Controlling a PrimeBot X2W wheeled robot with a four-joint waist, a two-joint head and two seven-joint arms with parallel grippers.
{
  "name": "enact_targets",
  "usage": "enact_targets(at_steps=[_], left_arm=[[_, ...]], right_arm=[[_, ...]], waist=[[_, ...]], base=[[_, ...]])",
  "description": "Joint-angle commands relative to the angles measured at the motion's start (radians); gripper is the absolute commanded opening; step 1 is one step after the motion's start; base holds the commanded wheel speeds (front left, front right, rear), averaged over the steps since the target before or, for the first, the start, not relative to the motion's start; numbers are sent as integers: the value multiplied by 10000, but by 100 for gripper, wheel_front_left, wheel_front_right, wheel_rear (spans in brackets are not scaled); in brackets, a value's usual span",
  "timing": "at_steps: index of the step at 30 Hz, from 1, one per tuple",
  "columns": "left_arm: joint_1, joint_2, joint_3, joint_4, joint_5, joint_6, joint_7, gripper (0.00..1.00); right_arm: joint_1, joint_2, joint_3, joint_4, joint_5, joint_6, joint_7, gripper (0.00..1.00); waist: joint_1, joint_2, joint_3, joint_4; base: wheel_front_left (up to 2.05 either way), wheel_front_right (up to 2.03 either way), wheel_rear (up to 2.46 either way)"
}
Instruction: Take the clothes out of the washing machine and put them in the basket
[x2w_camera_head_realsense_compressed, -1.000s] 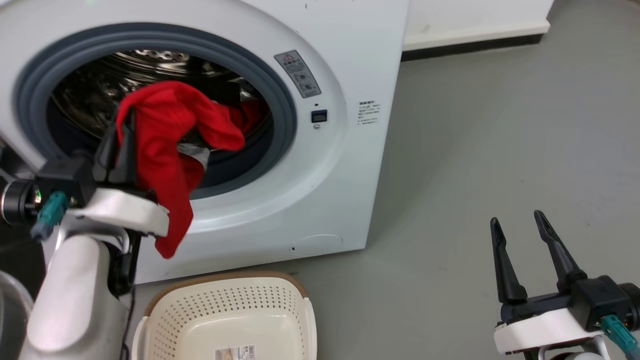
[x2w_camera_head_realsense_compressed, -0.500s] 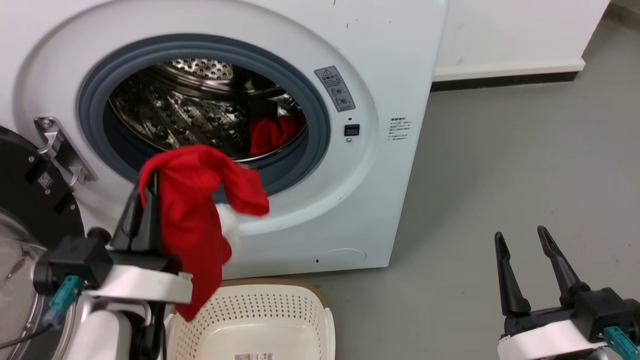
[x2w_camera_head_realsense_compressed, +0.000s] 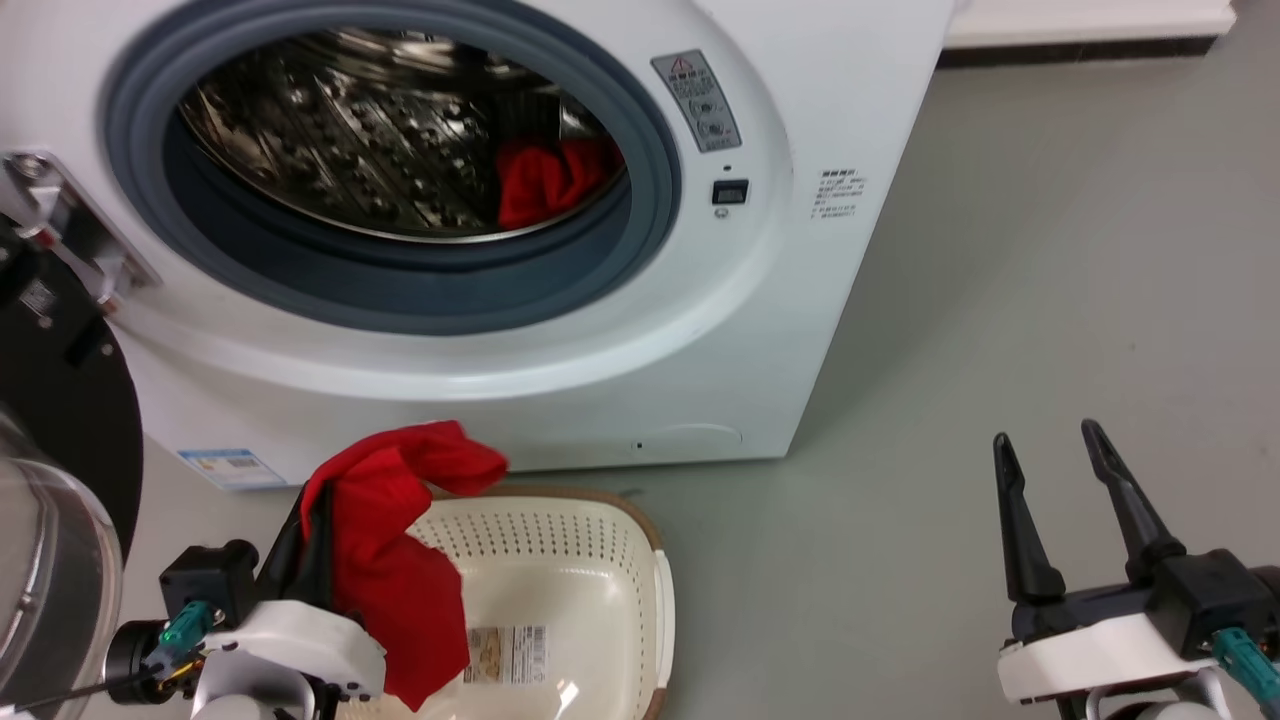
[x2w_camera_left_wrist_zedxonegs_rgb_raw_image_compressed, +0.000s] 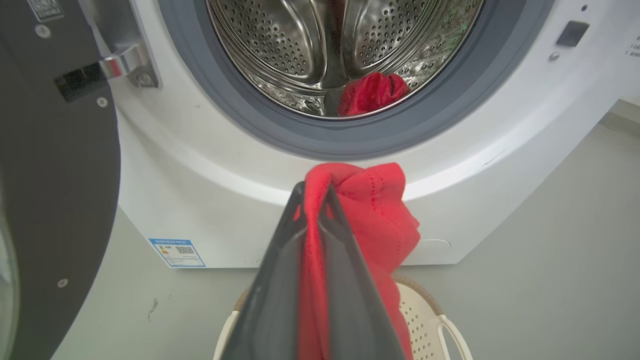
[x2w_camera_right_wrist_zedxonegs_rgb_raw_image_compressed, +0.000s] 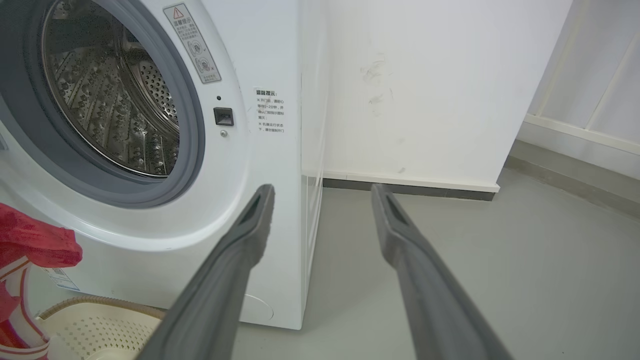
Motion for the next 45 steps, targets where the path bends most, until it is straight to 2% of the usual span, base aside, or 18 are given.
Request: enact_targets(at_steps=[1, 10, 24, 34, 41, 42, 43, 45], left_arm=[[-345, 56, -17, 272, 59, -43, -113, 0], [-1939, 116, -277, 3111, 425, -212, -329, 0], [-4575, 341, -264, 6026, 1000, -257, -334, 0], [-5938, 355, -278, 7207, 1273, -124, -324, 0], [-6197, 219, -377, 7576, 1428, -106, -325, 0], [-6193, 219, -411, 7586, 1476, -38, -325, 32], [-6149, 209, -435, 7587, 1518, 18, -325, 100], [-5997, 152, -413, 7563, 1506, -12, -323, 100]], right_arm=[[-211, 0, -2, -81, -77, -12, -21, 100], [-961, 0, -38, -356, -293, -12, -21, 100], [-1820, 3, -193, -930, -425, -10, -21, 100], [-2097, 3, -357, -1504, -483, -12, -21, 100], [-2241, 3, -468, -1632, -570, -12, -21, 100], [-2242, 3, -475, -1596, -575, -12, -21, 100], [-2237, 3, -472, -1542, -583, -12, -21, 100], [-2254, 3, -444, -1483, -597, -12, -21, 100]], waist=[[0, 0, 520, -16], [0, 0, 2431, -240], [0, 0, 5035, -511], [0, 0, 6350, -578], [0, 0, 6610, -585], [0, 0, 6572, -589], [0, 0, 6519, -591], [0, 0, 6341, -588]], base=[[0, 0, 0], [0, 0, 0], [0, 0, 0], [0, 0, 0], [0, 0, 0], [0, 0, 0], [0, 0, 0], [0, 0, 0]])
